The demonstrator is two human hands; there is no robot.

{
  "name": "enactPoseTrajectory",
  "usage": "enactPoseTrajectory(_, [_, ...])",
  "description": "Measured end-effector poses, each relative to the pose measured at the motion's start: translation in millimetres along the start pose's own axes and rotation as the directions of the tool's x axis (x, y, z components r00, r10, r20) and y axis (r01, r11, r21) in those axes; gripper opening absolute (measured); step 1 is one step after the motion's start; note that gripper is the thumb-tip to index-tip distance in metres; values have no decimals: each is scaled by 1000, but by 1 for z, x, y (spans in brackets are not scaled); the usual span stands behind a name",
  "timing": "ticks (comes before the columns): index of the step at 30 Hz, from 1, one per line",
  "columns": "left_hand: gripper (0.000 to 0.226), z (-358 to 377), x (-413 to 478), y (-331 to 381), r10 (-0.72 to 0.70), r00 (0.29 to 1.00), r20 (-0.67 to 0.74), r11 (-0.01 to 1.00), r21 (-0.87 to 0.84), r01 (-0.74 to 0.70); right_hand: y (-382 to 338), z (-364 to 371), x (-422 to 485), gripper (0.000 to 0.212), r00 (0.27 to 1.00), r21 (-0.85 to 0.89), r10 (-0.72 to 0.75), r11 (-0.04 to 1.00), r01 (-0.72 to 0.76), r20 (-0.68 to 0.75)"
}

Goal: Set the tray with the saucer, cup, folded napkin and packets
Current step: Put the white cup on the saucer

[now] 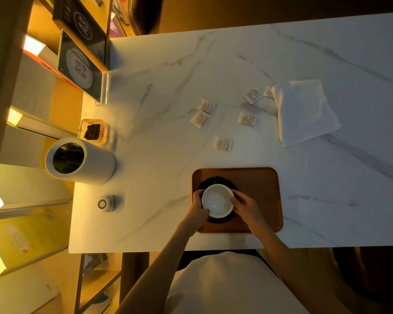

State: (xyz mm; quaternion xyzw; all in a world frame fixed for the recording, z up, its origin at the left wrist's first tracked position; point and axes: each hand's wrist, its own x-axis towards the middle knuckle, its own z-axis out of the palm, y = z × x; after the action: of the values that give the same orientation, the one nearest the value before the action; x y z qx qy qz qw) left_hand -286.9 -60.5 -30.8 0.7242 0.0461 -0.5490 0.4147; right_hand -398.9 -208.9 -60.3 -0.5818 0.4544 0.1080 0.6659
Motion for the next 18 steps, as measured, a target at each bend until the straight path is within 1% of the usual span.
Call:
enactPoseTrajectory(8, [76, 0, -2, 1, 2, 1000, 12, 1000, -19, -2, 0, -1, 1, 41, 1000, -18, 2, 1000, -2, 12])
enactPoseTrajectory(12, [81, 1, -2, 2, 21, 1000, 9, 1000, 9, -21, 0, -1, 1, 41, 1000, -27, -6, 1000, 6, 11])
enactPoseTrajectory(18, [82, 1, -5, 5, 36, 999, 15, 999, 38, -37, -2, -2, 0, 41, 1000, -8, 8, 1000, -8, 10])
